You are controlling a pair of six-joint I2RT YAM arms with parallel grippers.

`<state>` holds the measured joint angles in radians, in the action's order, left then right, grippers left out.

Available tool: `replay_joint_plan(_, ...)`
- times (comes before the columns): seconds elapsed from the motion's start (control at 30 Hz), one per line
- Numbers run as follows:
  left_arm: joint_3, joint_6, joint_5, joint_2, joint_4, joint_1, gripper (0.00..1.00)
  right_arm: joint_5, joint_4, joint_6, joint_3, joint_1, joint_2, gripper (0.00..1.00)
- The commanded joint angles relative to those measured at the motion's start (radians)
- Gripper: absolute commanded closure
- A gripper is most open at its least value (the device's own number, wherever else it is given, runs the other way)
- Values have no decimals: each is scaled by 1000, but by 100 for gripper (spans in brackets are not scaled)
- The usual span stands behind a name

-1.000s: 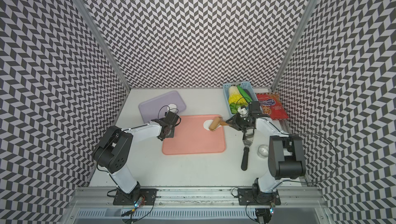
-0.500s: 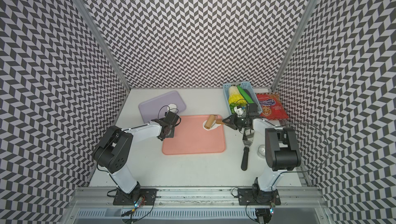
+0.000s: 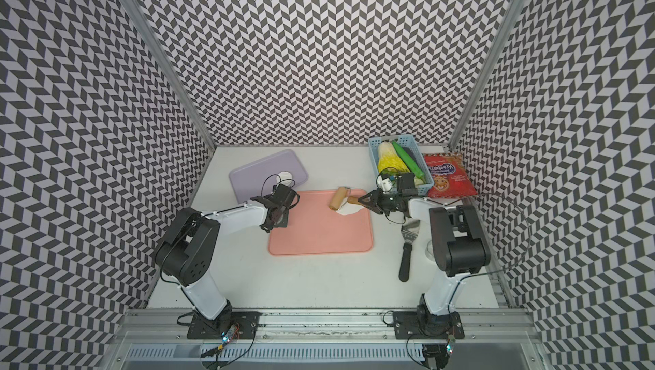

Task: Roll out the dumpling wrappers from the dough
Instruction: Flatten out the dough on the work surface.

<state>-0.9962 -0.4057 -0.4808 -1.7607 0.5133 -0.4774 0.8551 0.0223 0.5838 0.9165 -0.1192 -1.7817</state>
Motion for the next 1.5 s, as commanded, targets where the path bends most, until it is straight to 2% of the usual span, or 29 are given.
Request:
replay_joint_plan(0.0, 35, -7, -41, -70, 68, 21, 100, -240, 254, 25, -74, -22, -81, 100)
replay_joint_plan(0.27, 31, -7, -39, -77, 68, 23, 100, -78, 255, 10, 81, -27, 105, 100)
replay_joint_plan(0.4, 31, -7, -39, -80, 70, 24, 100, -65, 339, -7, 130, -4, 168, 100)
replay_joint_plan(0.7, 31, -7, -37, -77, 68, 24, 100, -176, 484, -129, 61, 104, 183, 100)
replay_joint_plan(1.07, 33, -7, -33, -74, 65, 18, 100, -367, 472, -122, 12, 58, 43, 100)
replay_joint_plan(1.47, 33, -7, -36, -73, 65, 13, 100, -398, 398, -81, -59, 2, -9, 100)
